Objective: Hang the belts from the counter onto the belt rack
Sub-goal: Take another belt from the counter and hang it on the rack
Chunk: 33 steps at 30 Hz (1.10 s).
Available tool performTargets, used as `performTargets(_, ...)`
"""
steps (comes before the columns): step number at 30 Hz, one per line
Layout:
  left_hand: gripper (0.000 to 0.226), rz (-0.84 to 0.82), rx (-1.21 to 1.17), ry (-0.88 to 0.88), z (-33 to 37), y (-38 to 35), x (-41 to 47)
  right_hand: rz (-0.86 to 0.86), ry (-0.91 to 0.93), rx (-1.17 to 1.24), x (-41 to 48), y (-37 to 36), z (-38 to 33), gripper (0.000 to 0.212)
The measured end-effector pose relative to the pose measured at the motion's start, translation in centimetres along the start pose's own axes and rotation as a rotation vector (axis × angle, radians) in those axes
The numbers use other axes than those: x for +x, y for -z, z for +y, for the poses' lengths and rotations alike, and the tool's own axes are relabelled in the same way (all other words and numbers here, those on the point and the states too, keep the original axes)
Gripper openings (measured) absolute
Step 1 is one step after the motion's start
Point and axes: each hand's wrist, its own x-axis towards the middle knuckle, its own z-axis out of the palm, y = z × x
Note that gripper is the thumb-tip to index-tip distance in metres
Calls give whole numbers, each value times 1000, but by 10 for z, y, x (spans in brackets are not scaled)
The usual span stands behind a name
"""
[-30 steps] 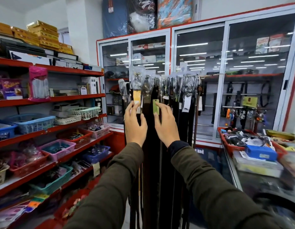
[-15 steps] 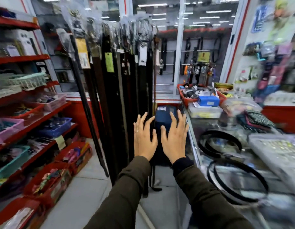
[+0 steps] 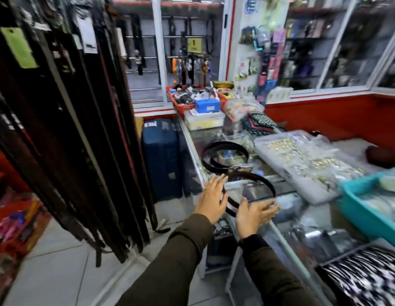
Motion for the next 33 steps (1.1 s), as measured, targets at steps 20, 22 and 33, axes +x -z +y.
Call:
performTargets(20,30,-253,-93,45,51,-51,22,-120,-390,893,21,36,31,22)
performTargets(22,29,-159,-213,46,51,-42,22,-121,-268,936,9,35,20,34)
performTargets(33,25,460,-533,53,33,45,10,-331,166,827,-10,11,-60,25)
